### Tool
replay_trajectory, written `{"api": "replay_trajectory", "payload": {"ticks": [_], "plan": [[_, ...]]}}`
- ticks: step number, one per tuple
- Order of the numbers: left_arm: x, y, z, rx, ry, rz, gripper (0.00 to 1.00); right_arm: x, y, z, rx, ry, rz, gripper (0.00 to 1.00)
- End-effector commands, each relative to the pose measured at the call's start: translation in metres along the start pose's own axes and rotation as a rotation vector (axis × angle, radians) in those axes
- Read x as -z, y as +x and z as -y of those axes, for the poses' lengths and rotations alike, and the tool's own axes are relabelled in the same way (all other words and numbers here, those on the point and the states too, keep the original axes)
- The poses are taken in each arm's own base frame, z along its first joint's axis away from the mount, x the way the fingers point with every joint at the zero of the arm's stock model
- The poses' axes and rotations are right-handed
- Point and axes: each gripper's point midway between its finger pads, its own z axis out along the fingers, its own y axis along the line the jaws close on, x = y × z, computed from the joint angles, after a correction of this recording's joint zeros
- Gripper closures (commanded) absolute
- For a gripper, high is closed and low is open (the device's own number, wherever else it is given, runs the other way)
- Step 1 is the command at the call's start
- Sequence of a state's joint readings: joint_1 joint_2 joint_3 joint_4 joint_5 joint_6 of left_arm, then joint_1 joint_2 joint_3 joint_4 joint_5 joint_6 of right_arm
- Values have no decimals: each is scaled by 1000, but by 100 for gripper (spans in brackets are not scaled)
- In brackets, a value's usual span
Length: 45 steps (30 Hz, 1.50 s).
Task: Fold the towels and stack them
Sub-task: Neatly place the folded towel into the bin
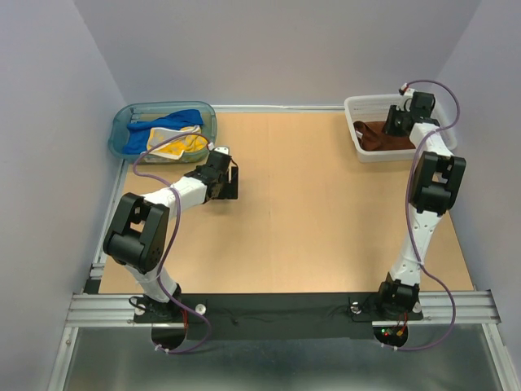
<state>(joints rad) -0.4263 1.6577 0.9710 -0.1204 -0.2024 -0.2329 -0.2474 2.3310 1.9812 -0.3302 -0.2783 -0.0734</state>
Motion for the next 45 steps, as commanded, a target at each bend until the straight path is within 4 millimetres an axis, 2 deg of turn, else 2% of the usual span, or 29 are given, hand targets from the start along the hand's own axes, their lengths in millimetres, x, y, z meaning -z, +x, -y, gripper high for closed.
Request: {"api": "replay_trajectory", "payload": {"ticks": [1,7,12,20,24,34,38,39,41,42,44,45], "plan": [[8,-23,5,-3,10,53,13,-9,3,-14,21,-61,7,72],[9,-23,7,-10,12,53,12,-14,12,-25,29,-96,-12,72],[9,-21,7,-12,11,47,12,-11,12,-46,23,-206,-11,72],[9,-22,9,-17,16,49,13,-1,2,-78,-33,-373,5,72],[10,-23,9,-17,17,50,13,9,-10,-95,-71,-471,17,72],[10,-22,10,-20,18,48,13,27,-24,-124,-140,-641,14,71],[11,-22,10,-23,16,49,13,30,-41,-107,-99,-517,65,63],[11,-22,10,-24,17,49,12,28,-44,-97,-89,-454,77,57],[11,-23,10,-22,17,50,13,33,-56,-85,-47,-376,113,53],[11,-23,10,-23,17,52,12,29,-56,-68,-29,-279,120,51],[11,-22,10,-23,15,50,12,32,-62,-50,-19,-170,136,50],[11,-23,10,-24,16,51,13,30,-60,-33,-28,-78,133,50]]}}
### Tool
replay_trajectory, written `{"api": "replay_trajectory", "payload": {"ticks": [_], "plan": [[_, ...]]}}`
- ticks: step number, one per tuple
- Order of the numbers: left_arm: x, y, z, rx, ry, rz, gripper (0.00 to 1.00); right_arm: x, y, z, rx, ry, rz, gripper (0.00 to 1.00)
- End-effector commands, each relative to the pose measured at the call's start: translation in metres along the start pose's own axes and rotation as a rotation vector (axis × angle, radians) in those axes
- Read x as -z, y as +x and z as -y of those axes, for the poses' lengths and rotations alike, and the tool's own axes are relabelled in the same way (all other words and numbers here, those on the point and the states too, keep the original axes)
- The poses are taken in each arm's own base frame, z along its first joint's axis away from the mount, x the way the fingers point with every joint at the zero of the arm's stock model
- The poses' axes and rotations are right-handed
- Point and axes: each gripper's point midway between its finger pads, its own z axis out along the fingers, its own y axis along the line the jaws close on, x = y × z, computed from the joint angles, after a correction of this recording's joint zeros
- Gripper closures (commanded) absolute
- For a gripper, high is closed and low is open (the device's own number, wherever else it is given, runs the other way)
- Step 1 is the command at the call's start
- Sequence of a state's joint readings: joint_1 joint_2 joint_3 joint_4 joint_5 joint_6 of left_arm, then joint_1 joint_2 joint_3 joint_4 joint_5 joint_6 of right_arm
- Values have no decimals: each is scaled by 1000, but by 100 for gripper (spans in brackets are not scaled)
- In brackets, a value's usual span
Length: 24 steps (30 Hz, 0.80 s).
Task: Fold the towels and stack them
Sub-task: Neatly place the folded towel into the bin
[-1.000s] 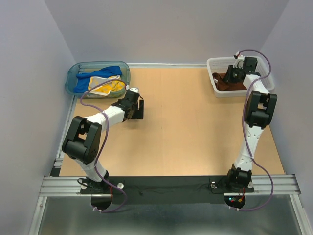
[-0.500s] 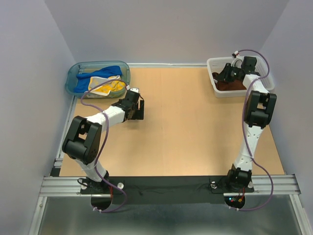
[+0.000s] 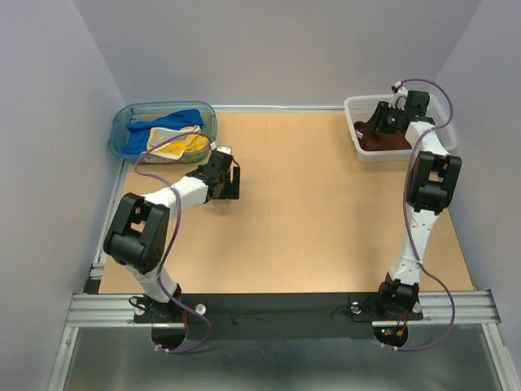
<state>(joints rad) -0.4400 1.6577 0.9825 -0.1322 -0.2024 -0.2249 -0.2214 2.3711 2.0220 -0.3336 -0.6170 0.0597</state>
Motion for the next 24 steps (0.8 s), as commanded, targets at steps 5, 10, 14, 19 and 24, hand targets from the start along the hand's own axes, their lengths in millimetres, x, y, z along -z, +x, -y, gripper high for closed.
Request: {"api": "replay_trajectory", "payload": {"ticks": [5,10,14,19,24], "plan": [[7,-20,4,-7,4,44,12,53,-56,52,188,405,119,52],[5,-18,4,-9,5,36,13,41,-35,57,188,379,67,53],[4,-16,4,-13,0,33,12,38,-23,70,188,419,30,56],[3,-15,5,-18,2,28,13,38,-5,79,232,443,-54,56],[4,-15,7,-23,4,30,12,32,13,81,273,441,-133,55]]}}
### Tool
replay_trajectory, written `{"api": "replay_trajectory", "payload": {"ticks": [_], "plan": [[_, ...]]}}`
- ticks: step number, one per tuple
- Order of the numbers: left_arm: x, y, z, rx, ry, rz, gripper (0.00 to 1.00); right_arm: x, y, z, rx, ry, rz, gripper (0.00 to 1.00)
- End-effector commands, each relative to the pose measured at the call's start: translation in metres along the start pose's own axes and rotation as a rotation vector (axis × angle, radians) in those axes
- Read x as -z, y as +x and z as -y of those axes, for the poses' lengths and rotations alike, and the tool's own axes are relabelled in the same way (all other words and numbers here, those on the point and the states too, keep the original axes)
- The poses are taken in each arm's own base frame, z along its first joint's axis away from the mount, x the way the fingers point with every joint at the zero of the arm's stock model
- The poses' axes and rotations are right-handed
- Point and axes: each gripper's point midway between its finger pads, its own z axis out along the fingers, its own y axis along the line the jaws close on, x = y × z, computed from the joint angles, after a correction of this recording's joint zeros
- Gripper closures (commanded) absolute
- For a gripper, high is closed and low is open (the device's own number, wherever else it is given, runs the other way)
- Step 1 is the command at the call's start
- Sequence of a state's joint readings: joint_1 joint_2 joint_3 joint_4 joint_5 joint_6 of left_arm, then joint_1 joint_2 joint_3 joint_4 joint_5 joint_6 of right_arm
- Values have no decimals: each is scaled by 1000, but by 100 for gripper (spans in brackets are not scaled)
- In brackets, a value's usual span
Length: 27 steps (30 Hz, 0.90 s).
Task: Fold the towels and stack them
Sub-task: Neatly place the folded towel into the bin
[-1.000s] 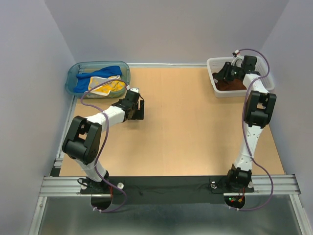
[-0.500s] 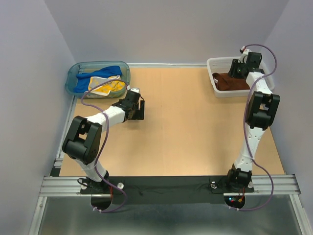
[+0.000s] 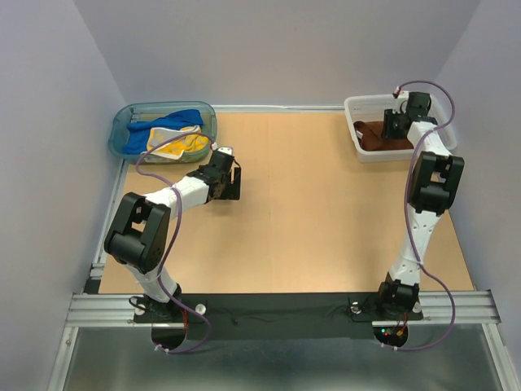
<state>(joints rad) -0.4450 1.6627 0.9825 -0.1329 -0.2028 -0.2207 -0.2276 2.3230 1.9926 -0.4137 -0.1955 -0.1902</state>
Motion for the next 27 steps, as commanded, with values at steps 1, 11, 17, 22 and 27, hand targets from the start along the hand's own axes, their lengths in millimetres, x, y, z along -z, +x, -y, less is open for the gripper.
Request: {"api": "replay_trajectory", "payload": {"ticks": [1,11,17,22,27], "plan": [[5,-16,5,-15,2,35,12,-7,16,0,73,10,-65,55],[4,-16,6,-26,-4,36,12,-12,16,-35,77,-130,-62,55],[5,-16,7,-29,-3,38,12,-6,3,-54,64,-235,-19,55],[6,-17,8,-31,-2,40,12,-5,-4,-62,58,-267,-3,55],[7,-16,8,-36,-2,39,13,-2,-11,-61,54,-261,11,52]]}}
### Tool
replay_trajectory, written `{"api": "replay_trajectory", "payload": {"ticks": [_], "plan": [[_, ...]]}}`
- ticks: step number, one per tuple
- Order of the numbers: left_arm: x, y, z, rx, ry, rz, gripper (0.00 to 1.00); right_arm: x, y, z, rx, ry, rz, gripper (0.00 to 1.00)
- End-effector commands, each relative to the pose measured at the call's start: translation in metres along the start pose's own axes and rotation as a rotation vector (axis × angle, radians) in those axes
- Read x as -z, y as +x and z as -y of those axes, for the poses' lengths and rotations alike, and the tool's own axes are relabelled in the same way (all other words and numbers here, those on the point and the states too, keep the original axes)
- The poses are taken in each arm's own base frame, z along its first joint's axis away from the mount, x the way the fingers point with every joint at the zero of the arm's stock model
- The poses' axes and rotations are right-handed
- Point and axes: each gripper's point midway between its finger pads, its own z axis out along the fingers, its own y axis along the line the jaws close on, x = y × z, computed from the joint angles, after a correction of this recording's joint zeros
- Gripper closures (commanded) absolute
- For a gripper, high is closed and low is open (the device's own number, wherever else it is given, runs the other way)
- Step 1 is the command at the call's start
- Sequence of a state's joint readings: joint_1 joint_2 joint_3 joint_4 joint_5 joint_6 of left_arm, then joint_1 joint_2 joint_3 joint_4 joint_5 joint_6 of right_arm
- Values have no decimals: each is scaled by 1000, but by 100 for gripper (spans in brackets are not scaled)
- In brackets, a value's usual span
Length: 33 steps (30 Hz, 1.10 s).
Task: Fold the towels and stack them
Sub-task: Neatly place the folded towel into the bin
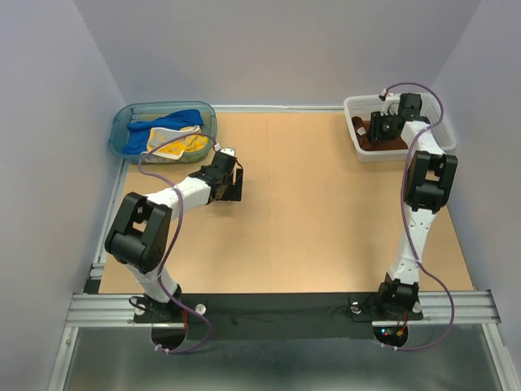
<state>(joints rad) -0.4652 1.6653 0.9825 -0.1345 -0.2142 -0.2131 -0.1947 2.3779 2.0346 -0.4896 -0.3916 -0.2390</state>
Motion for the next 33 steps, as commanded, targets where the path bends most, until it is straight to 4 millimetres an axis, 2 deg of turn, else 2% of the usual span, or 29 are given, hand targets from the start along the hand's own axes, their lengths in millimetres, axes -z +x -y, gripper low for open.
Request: {"api": "replay_trajectory", "payload": {"ticks": [1,13,21,33], "plan": [[5,-18,3,-12,-3,37,13,10,-29,-10,18,-28,63,52],[6,-18,4,-17,-5,39,12,6,-30,-40,-3,-182,79,53],[6,-19,4,-18,-3,38,12,15,-44,-61,-2,-281,116,53],[7,-19,5,-19,-4,39,12,28,-57,-71,-13,-324,144,54]]}}
